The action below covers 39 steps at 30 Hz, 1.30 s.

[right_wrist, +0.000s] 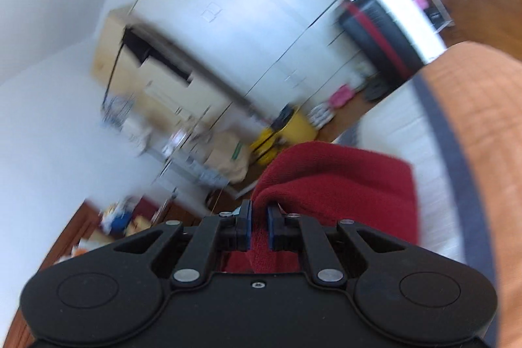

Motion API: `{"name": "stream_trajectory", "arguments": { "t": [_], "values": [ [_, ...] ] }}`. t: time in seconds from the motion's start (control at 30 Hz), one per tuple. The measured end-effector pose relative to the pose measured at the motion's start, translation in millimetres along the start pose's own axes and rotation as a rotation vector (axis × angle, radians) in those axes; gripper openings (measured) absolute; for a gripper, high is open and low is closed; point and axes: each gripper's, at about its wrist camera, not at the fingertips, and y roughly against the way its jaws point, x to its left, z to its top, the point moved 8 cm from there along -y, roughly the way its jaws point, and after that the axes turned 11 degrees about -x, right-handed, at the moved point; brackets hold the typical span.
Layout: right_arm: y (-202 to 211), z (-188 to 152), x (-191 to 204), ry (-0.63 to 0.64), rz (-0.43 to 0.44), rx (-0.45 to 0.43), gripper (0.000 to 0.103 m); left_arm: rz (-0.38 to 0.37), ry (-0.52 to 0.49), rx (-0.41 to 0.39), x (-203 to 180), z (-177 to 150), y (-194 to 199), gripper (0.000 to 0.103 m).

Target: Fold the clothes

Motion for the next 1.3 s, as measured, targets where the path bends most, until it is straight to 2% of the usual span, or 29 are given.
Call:
{"name": "stream_trajectory", "arguments": {
  "t": [0.03, 0.07, 0.1, 0.13, 0.2, 0.27, 0.3, 0.37, 0.4, 0.43, 0.5, 0.57, 0.6, 0.67, 0.73, 0.8, 0.87, 0.9, 1.0, 1.03, 1.1, 1.13, 1.17, 1.23, 1.27, 1.3],
  "values": [
    [-5, -8, 7, 0.012, 0.011, 0.018, 0.012, 0.037, 0.023, -0.028, 11, 4, 5, 0.066],
    [-8, -18, 12, 0.024, 0.017, 0.031, 0.012, 0.054, 0.047, -0.037, 21, 7, 10, 0.048],
    [-13, -27, 17, 0.037, 0.025, 0.039, 0.011, 0.042, 0.071, -0.017, 30, 7, 14, 0.016],
    [-19, -36, 22, 0.054, 0.038, 0.043, 0.011, 0.039, 0.089, 0.005, 38, 6, 17, 0.009],
    [-27, -48, 31, 0.068, 0.064, 0.076, 0.012, 0.090, 0.063, 0.025, 54, 2, 27, 0.009],
    [-30, -57, 40, 0.070, 0.090, 0.122, 0.019, 0.165, -0.038, -0.003, 66, 0, 44, 0.009],
    [-30, -59, 46, 0.077, 0.101, 0.147, 0.019, 0.206, -0.089, -0.018, 74, 0, 53, 0.009],
    [-23, -59, 56, 0.124, 0.100, 0.146, 0.021, 0.286, -0.170, -0.047, 93, 4, 72, 0.009],
    [-19, -56, 59, 0.143, 0.092, 0.134, 0.034, 0.310, -0.158, -0.054, 107, 7, 80, 0.009],
    [-15, -53, 57, 0.149, 0.071, 0.122, 0.048, 0.334, -0.125, -0.059, 123, 9, 89, 0.009],
    [-17, -53, 45, 0.248, -0.017, 0.125, 0.052, 0.385, -0.070, -0.072, 155, 13, 107, 0.009],
    [-25, -66, 28, 0.435, -0.154, 0.156, 0.052, 0.442, -0.094, -0.109, 178, 18, 125, 0.009],
    [-34, -77, 16, 0.513, -0.233, 0.189, 0.052, 0.461, -0.110, -0.133, 187, 21, 133, 0.009],
    [-52, -100, -11, 0.574, -0.340, 0.284, 0.051, 0.475, -0.123, -0.186, 199, 19, 150, 0.010],
    [-63, -117, -27, 0.572, -0.372, 0.343, 0.049, 0.498, -0.133, -0.217, 208, 5, 164, 0.010],
    [-69, -123, -24, 0.589, -0.361, 0.339, 0.049, 0.531, -0.163, -0.205, 217, -21, 173, 0.011],
    [-72, -120, -13, 0.591, -0.317, 0.317, 0.049, 0.557, -0.185, -0.113, 231, -54, 169, 0.011],
    [-73, -119, -8, 0.594, -0.309, 0.297, 0.049, 0.580, -0.179, -0.066, 239, -64, 165, 0.011],
    [-75, -121, -1, 0.670, -0.333, 0.261, 0.049, 0.622, -0.112, -0.007, 263, -75, 153, 0.011],
    [-78, -123, -2, 0.716, -0.343, 0.259, 0.049, 0.629, -0.089, -0.007, 270, -74, 151, 0.011],
    [-81, -124, -6, 0.790, -0.366, 0.239, 0.048, 0.632, -0.063, -0.077, 277, -59, 157, 0.011],
    [-83, -124, -5, 0.803, -0.368, 0.229, 0.029, 0.663, -0.101, -0.138, 276, -49, 165, 0.011],
    [-84, -123, -5, 0.817, -0.364, 0.223, 0.014, 0.722, -0.173, -0.201, 274, -40, 176, 0.014],
    [-85, -122, -6, 0.834, -0.373, 0.222, 0.013, 0.817, -0.305, -0.254, 270, -31, 190, 0.023],
    [-85, -121, -7, 0.840, -0.382, 0.225, 0.013, 0.843, -0.330, -0.235, 272, -31, 193, 0.027],
    [-85, -121, -8, 0.845, -0.392, 0.228, 0.013, 0.840, -0.295, -0.164, 278, -37, 193, 0.028]
  ]
}}
